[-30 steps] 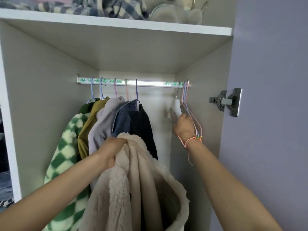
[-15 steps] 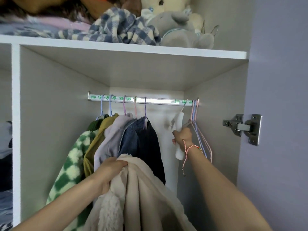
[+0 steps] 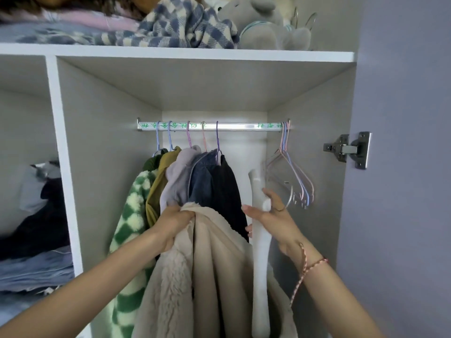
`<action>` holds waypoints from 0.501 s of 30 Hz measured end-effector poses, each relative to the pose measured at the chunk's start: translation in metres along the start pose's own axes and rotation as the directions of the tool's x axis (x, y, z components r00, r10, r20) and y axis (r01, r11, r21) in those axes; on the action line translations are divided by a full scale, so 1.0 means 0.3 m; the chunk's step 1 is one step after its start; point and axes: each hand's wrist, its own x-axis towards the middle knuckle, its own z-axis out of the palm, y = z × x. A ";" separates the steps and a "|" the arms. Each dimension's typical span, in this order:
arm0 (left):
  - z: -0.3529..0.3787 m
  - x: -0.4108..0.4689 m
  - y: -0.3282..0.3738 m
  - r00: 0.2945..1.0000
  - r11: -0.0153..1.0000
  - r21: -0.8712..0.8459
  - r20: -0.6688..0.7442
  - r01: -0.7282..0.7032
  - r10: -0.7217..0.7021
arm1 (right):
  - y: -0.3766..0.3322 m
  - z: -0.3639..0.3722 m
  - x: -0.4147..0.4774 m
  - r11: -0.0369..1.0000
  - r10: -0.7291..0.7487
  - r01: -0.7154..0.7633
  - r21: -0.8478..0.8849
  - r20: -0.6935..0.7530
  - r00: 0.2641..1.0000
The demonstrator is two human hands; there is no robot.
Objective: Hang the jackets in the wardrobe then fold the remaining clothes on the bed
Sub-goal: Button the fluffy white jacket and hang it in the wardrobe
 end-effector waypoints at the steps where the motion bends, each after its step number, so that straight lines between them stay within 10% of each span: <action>1: 0.001 -0.002 -0.012 1.000 1.000 0.008 0.011 -0.007 0.007 | -0.011 -0.007 -0.003 1.000 0.020 -0.020 -0.024 0.006 1.000; 15: -0.083 -0.124 -0.216 0.948 0.850 0.425 0.081 -0.312 0.308 | -0.032 -0.106 -0.557 0.988 -0.139 0.134 0.070 0.078 0.987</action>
